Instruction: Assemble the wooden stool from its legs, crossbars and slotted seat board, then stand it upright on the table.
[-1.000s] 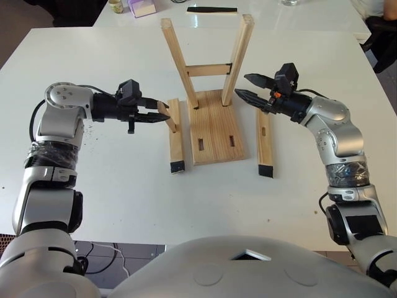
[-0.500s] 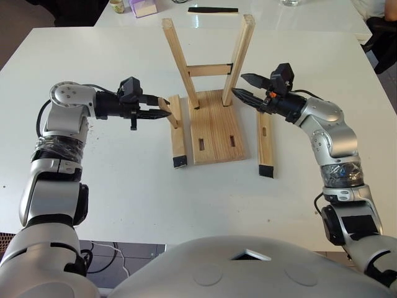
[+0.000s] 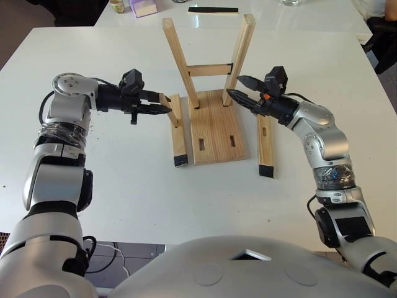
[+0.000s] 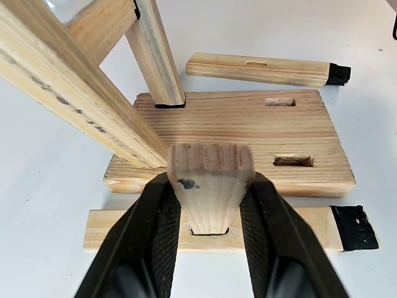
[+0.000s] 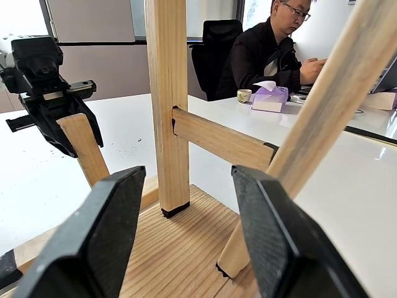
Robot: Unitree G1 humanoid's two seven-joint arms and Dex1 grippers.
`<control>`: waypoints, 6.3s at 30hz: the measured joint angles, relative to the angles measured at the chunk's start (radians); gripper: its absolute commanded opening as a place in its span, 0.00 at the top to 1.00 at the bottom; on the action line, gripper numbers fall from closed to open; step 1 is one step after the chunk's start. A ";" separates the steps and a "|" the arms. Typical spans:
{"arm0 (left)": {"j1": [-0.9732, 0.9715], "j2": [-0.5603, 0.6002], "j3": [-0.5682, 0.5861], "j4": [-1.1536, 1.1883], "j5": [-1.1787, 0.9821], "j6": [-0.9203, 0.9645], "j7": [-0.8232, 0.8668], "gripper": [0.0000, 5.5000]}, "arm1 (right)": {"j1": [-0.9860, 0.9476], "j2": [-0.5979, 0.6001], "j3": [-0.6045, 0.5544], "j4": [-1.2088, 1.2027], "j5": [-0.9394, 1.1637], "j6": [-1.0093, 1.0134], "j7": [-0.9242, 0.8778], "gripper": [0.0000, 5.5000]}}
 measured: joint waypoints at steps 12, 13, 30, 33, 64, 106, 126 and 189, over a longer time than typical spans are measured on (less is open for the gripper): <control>0.156 -0.007 0.002 -0.119 0.089 -0.021 0.150 0.58 | 0.006 -0.001 -0.032 0.024 0.001 -0.006 -0.038 0.54; 0.215 0.007 0.009 -0.183 0.089 -0.004 0.158 0.58 | 0.004 -0.004 -0.040 0.036 0.001 -0.007 -0.039 0.54; 0.531 -0.055 0.464 -1.008 -0.114 0.479 0.834 0.58 | 0.209 0.011 -0.101 -0.141 0.005 0.020 -0.180 0.54; 0.531 -0.288 0.457 -1.138 -0.137 0.543 1.084 0.58 | 0.209 0.009 -0.101 -0.140 0.004 0.020 -0.180 0.54; 0.567 -0.736 0.339 -1.334 -0.077 0.707 1.668 0.58 | 0.134 0.029 -0.055 -0.075 -0.002 0.063 -0.203 0.54; 0.683 -0.722 0.409 -1.537 -0.107 1.680 1.598 0.42 | 0.218 0.046 -0.051 -0.109 -0.039 0.073 -0.268 0.54; 0.891 -0.133 0.263 -1.609 -0.209 1.518 1.309 0.61 | 0.333 0.108 -0.052 -0.191 -0.039 0.057 -0.364 0.54; 0.356 -0.175 0.437 -1.295 -0.824 0.848 0.652 0.63 | -0.577 -0.223 -0.203 -0.084 0.640 0.733 0.410 0.54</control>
